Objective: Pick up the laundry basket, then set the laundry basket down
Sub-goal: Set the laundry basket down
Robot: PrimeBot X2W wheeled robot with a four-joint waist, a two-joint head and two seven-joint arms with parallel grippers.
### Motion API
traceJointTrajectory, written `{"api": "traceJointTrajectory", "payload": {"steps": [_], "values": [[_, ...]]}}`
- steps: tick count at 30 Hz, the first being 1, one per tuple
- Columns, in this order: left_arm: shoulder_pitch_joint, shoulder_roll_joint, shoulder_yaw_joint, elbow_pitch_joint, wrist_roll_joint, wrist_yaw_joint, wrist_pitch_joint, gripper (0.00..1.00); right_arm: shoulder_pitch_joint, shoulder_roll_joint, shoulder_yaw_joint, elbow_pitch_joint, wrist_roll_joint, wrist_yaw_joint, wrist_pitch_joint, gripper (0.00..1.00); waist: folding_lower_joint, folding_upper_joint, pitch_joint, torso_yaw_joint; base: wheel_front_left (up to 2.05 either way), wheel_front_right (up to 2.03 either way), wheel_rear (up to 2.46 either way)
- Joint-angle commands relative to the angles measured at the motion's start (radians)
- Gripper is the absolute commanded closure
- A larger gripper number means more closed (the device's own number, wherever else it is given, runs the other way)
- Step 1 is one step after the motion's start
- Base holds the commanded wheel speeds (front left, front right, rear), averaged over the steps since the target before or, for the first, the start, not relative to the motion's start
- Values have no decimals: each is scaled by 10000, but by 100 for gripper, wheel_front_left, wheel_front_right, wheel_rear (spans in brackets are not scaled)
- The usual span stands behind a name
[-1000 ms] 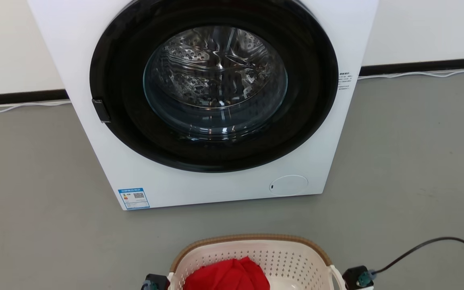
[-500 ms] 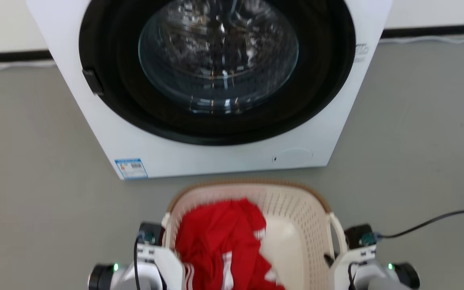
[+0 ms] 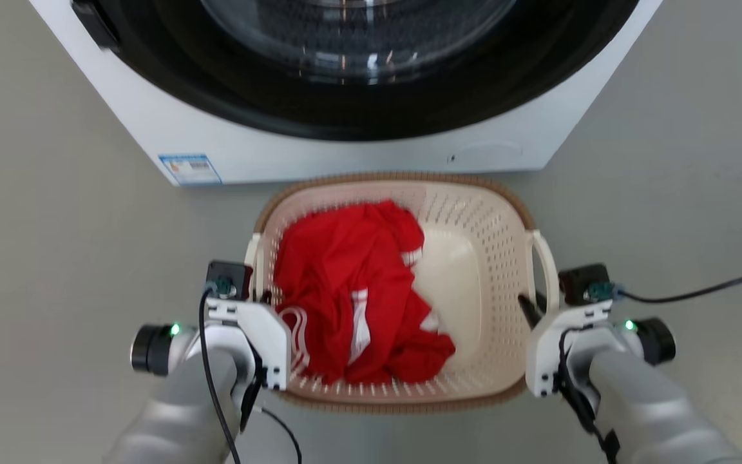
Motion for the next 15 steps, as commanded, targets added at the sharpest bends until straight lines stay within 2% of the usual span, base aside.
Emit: {"api": "traceJointTrajectory", "payload": {"steps": [1,15], "values": [[-623,-6,121,-67,137,36,-151,100,-372,191,114,-112,-282,79,-349,100,0,0,789,87,0,0,0],[-2141,-6,454,-33,425,164,-266,100,-1837,145,-785,9,-1308,79,-694,100,0,0,2905,214,0,0,0]]}}
